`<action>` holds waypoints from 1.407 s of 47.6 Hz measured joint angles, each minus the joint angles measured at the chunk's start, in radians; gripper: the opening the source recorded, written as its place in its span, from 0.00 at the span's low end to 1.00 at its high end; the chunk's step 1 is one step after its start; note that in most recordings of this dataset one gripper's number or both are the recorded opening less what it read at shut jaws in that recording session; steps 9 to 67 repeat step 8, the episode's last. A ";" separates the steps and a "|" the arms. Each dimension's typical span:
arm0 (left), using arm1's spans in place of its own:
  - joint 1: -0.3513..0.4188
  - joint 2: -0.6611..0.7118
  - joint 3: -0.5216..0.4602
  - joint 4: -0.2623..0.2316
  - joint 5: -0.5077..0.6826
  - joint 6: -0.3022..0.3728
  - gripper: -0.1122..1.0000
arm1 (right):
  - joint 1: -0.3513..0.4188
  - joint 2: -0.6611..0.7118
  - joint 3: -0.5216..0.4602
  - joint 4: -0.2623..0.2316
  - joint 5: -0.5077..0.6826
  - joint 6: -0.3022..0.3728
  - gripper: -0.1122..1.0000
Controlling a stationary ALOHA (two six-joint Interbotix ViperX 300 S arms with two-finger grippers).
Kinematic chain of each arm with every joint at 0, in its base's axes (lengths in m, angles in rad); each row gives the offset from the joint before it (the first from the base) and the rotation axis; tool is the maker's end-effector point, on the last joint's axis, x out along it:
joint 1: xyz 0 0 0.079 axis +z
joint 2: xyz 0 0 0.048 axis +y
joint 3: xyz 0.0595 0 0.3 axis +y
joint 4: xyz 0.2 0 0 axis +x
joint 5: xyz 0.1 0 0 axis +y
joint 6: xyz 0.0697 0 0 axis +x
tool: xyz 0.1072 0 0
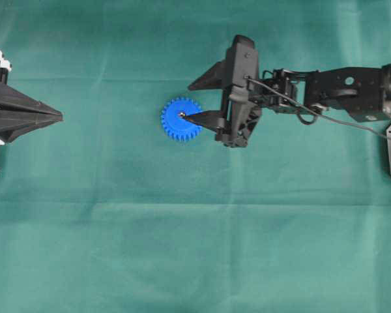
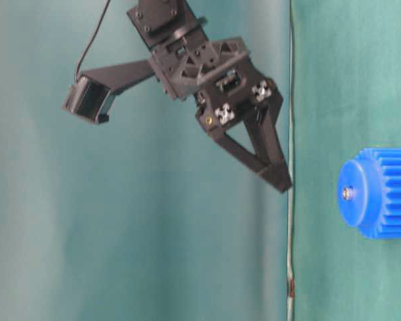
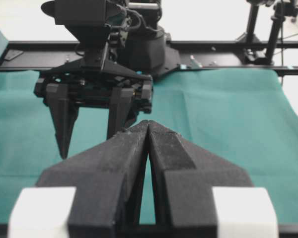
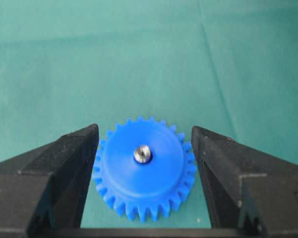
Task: Insert the shaft placed at a random location into the center hole of the medium gear at another random location.
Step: 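Open the right gripper and raise it off the inserted shaft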
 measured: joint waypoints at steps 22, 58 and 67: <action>0.000 0.000 0.000 0.000 0.000 0.000 0.10 | -0.002 -0.029 0.032 0.002 0.000 0.000 0.78; 0.000 0.000 0.000 0.000 0.000 0.000 0.10 | -0.002 -0.029 0.032 0.002 0.000 0.000 0.78; 0.000 0.000 0.000 0.000 0.000 0.000 0.10 | -0.002 -0.029 0.032 0.002 0.000 0.000 0.78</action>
